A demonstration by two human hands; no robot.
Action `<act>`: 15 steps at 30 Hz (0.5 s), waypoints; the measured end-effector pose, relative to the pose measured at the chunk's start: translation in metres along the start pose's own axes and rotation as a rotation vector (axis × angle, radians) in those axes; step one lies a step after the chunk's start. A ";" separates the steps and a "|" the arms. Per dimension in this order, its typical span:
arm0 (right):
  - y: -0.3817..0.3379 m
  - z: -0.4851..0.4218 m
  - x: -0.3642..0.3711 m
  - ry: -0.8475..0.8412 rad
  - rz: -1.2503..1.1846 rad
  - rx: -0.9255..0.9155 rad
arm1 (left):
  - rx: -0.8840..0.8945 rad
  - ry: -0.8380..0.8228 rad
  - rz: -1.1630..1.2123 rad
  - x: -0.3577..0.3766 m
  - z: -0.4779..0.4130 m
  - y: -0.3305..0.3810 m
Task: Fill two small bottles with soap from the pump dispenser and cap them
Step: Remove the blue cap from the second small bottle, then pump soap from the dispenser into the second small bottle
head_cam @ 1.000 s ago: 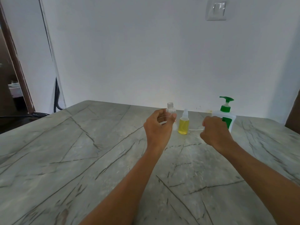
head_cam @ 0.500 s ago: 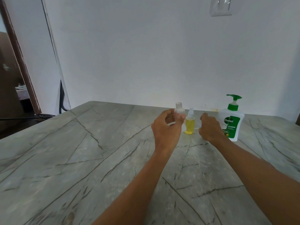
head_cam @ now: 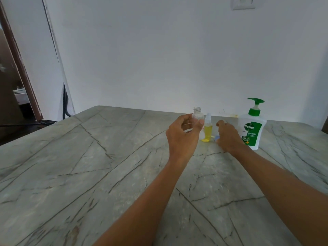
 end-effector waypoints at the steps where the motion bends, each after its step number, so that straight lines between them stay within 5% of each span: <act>1: -0.002 0.001 -0.004 -0.007 -0.001 -0.017 | 0.003 0.001 -0.003 -0.001 0.000 0.000; 5: -0.024 0.014 -0.052 0.101 -0.112 -0.144 | 0.006 0.002 -0.028 -0.001 0.001 -0.002; 9: -0.032 0.056 -0.140 0.512 -0.262 -0.333 | 0.010 -0.028 -0.071 0.003 0.003 -0.006; 12: 0.004 0.077 -0.171 0.674 -0.323 -0.224 | 0.004 -0.067 -0.098 0.009 0.005 -0.010; 15: 0.050 0.071 -0.167 0.630 -0.334 -0.025 | -0.003 -0.108 -0.126 0.014 0.008 -0.012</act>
Point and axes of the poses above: each hand's wrist, its own z-axis away from the middle knuckle, its own x-axis out of the palm, y = z × x, the point moved 9 cm from there along -z, towards the middle knuckle, and after that the axes turned 5 degrees about -z, right-handed, at the moved point
